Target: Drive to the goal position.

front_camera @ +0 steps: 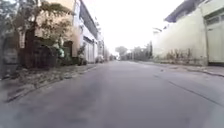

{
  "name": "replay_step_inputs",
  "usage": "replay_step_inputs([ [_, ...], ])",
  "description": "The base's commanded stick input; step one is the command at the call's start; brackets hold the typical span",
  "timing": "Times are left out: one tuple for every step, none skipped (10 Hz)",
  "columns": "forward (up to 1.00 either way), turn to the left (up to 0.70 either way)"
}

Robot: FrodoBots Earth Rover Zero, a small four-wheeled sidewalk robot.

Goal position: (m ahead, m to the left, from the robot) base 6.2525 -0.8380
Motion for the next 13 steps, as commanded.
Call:
replay_step_inputs([
  [1.00, 0.07],
  [1.00, 0.07],
  [1.00, 0.07],
  [1.00, 0.07],
  [1.00, 0.07],
  [1.00, 0.07],
  [1.00, -0.09],
  [1.00, -0.33],
  [1.00, -0.33],
  [1.00, -0.33],
  [1.00, -0.33],
  [1.00, -0.33],
  [1.00, -0.33],
])
